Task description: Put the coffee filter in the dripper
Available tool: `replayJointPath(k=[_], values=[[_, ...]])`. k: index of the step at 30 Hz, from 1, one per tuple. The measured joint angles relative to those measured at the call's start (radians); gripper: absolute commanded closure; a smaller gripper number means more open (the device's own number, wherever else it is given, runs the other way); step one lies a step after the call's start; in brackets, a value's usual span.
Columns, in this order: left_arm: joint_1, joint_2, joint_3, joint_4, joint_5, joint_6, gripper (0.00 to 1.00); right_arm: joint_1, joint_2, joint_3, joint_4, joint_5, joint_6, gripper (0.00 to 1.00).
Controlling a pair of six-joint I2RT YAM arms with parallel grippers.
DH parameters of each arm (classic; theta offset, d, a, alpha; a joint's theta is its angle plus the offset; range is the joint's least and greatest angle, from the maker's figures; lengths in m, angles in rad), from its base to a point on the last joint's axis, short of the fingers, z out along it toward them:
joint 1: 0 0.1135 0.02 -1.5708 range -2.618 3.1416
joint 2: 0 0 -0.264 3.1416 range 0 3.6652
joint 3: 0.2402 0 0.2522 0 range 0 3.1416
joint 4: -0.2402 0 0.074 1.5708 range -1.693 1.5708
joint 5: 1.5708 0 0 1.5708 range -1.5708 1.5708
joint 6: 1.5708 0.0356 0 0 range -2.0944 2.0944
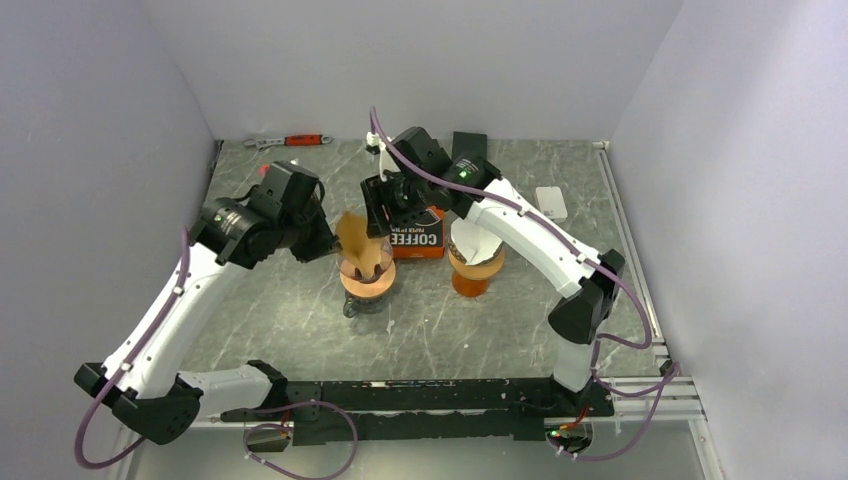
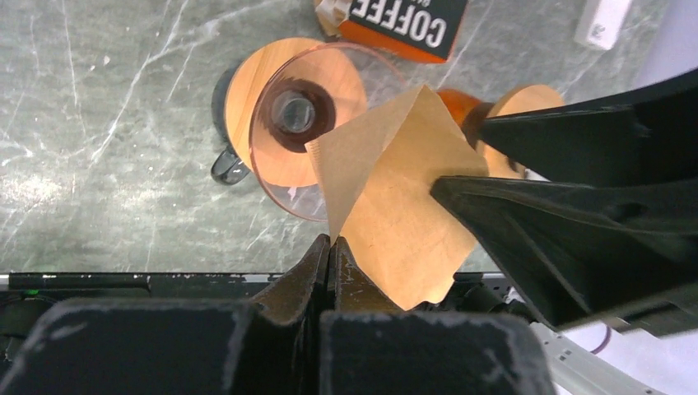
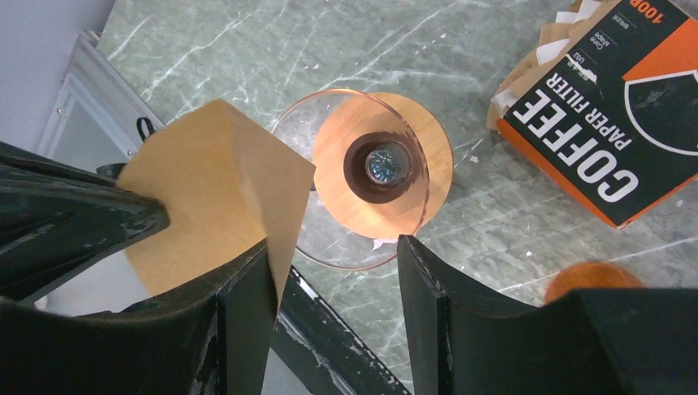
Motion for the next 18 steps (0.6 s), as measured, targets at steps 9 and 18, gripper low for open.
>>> replayJointPath(k=[9,18], values=[[0.001,0.000,-0.110,0.022,0.008,-0.005,1.00,-0.010,-0.006,-0.042,0.010,0.018,-0.006,0.43],[0.059,0.018,-0.140,0.087,0.052,-0.005,1.00,-0.010,0.013,-0.037,0.005,0.062,-0.032,0.43]])
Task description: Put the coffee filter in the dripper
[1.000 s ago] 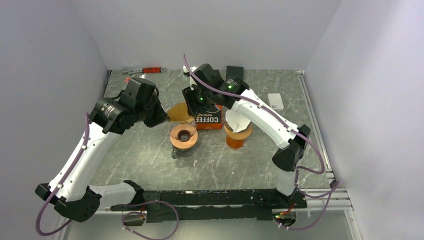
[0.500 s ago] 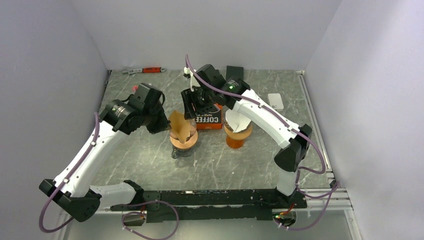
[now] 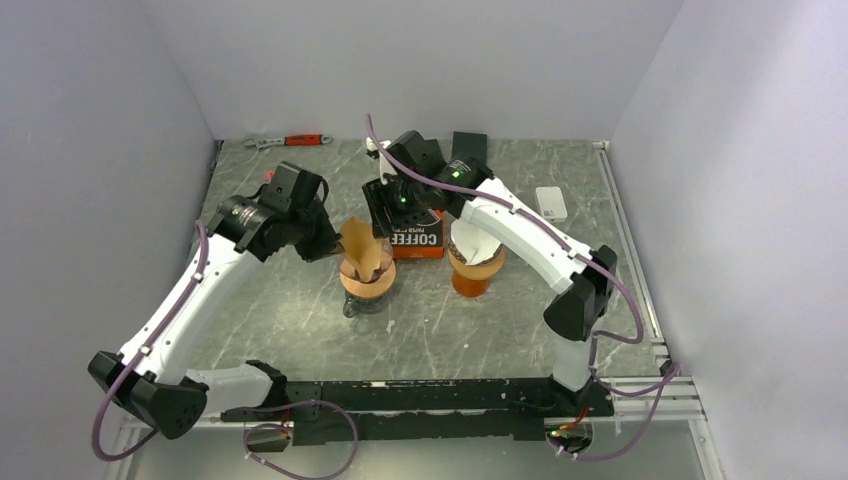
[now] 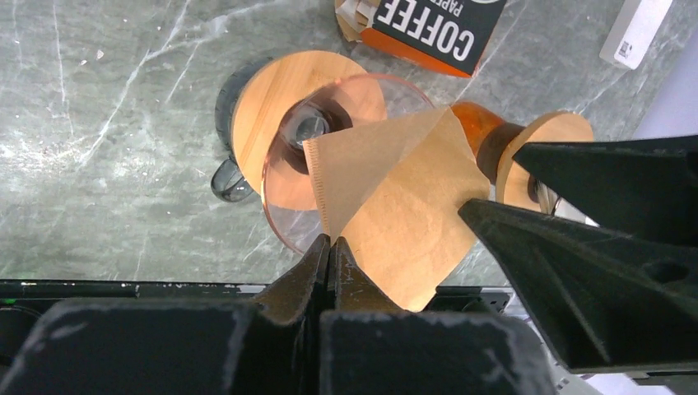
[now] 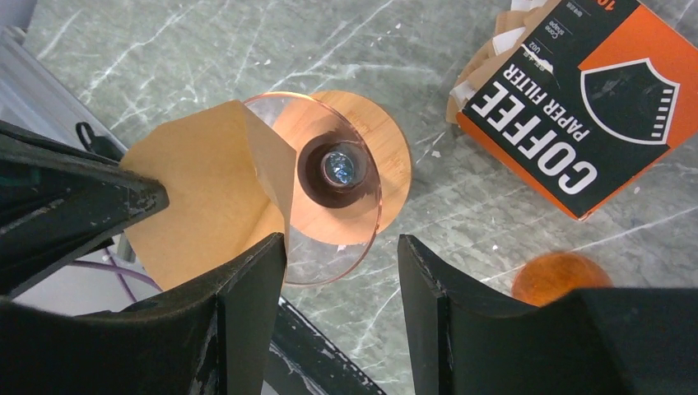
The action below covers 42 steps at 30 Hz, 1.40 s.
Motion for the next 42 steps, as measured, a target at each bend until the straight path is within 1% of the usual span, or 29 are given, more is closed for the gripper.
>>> replayJointPath(k=[9,18,29,35,38,42], values=[[0.112,0.076,-0.004,0.018,0.096,0.022,1.00,-0.013,0.079,0.005,-0.006,0.008,-0.001,0.44],[0.171,0.089,-0.060,0.025,0.177,0.040,1.00,-0.053,0.110,0.006,-0.005,-0.041,0.005,0.46],[0.182,0.102,-0.092,0.032,0.248,0.070,1.00,-0.066,0.110,-0.019,0.018,-0.162,0.019,0.46],[0.182,0.116,-0.107,0.030,0.265,0.080,1.00,-0.065,0.110,-0.047,0.017,-0.187,0.018,0.46],[0.182,0.116,-0.111,0.029,0.266,0.083,1.00,-0.065,0.110,-0.053,0.014,-0.185,0.016,0.50],[0.182,0.116,-0.112,0.028,0.259,0.090,1.00,-0.065,0.111,-0.056,0.003,-0.175,0.006,0.53]])
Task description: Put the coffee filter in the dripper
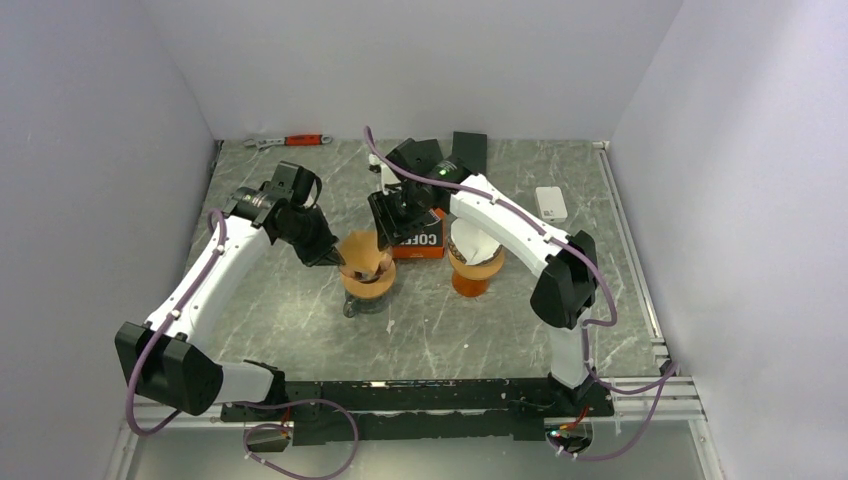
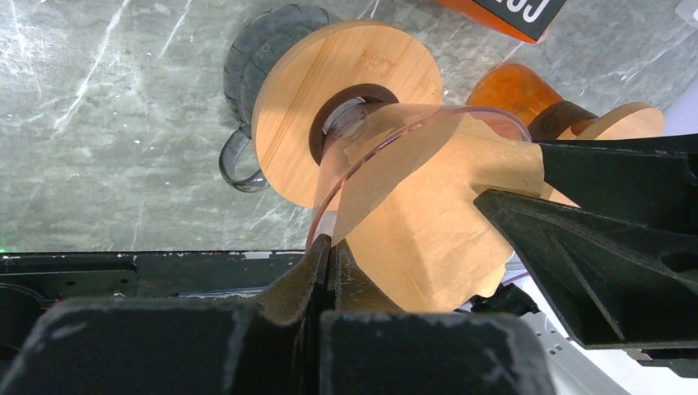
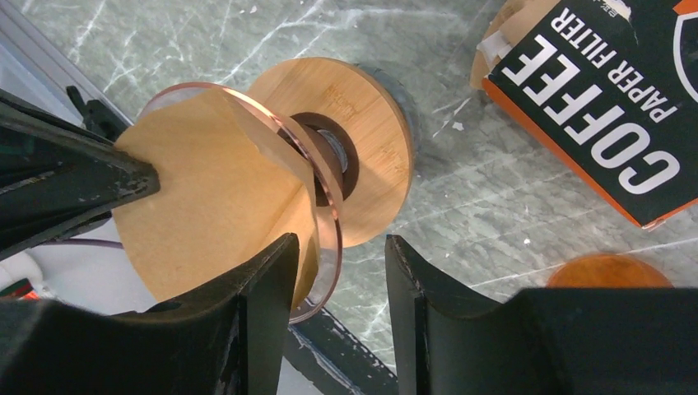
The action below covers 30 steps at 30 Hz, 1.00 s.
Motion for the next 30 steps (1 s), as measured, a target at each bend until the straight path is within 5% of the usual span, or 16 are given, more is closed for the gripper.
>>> replayJointPath(k=[20,24,30], values=[[0.000,0.035,0.002,0.008,-0.016,0.049,0.99,0.008,0.008,-0.046,0.004,0.022,-0.030,0.50],[0.000,0.055,0.031,0.003,-0.014,0.069,0.64,0.008,0.008,-0.046,0.007,0.008,-0.030,0.50],[0.000,0.077,0.183,-0.055,-0.002,0.072,0.48,0.007,0.008,-0.046,0.007,0.004,-0.030,0.49]])
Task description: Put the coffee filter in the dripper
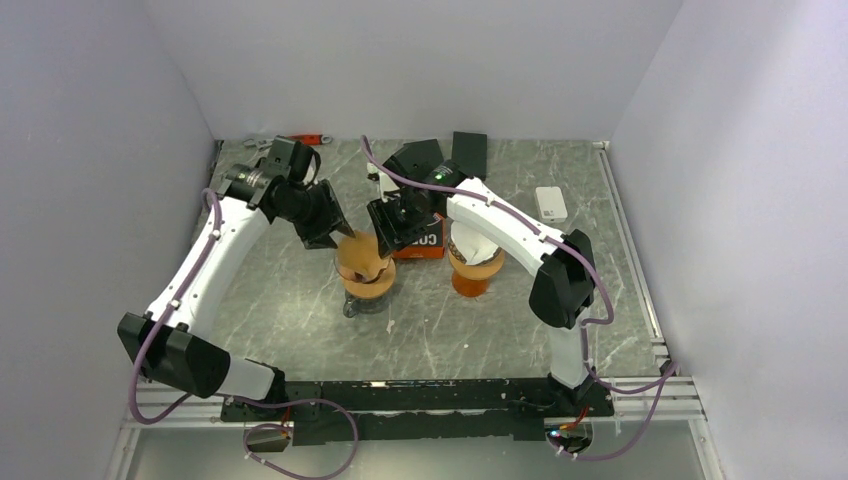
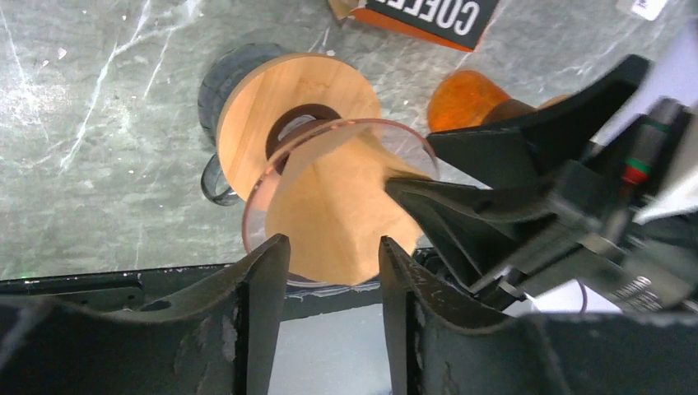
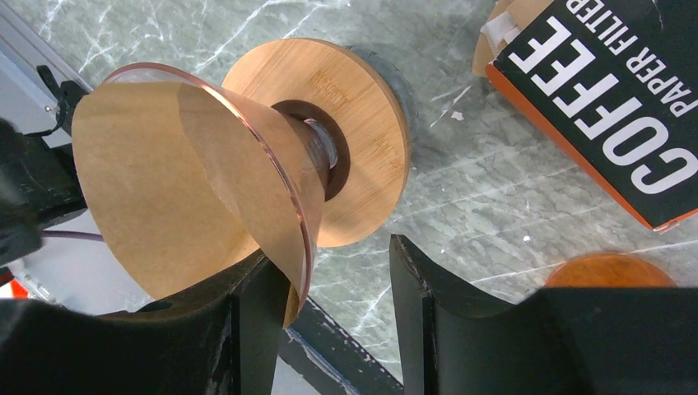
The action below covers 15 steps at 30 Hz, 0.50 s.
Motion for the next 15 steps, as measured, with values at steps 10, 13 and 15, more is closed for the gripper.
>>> replayJointPath(k=[10,13,15], values=[[0.000,0.042,0.089,-0.123,0.006,0.047,0.20,0.000,0.000,0.000,0.004,-0.047,0.005,0.48],[0.000,0.064,0.088,-0.153,0.007,0.073,0.17,0.000,0.000,0.000,0.011,-0.057,0.008,0.48],[0.000,0.068,0.083,-0.159,0.007,0.087,0.16,-0.001,0.000,0.000,0.013,-0.063,0.008,0.48]])
